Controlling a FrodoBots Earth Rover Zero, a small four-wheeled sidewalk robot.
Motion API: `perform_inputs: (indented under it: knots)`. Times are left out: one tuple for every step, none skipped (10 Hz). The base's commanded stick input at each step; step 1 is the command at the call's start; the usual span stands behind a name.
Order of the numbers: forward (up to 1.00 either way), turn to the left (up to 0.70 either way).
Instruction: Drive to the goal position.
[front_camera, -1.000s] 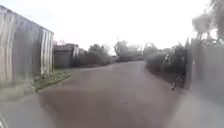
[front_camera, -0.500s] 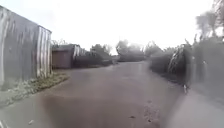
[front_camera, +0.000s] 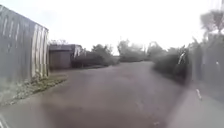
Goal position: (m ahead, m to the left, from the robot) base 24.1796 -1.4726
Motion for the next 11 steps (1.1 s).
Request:
perform_inputs:
  knots:
    - [0.7,-0.35]
    - [0.7,-0.3]
    - [0.7,-0.09]
    - [0.7,-0.01]
    - [0.7,0.0]
    - [0.7,-0.02]
    - [0.7,-0.06]
    - [0.7,-0.06]
    - [0.7,-0.06]
    - [0.7,-0.06]
    - [0.7,-0.06]
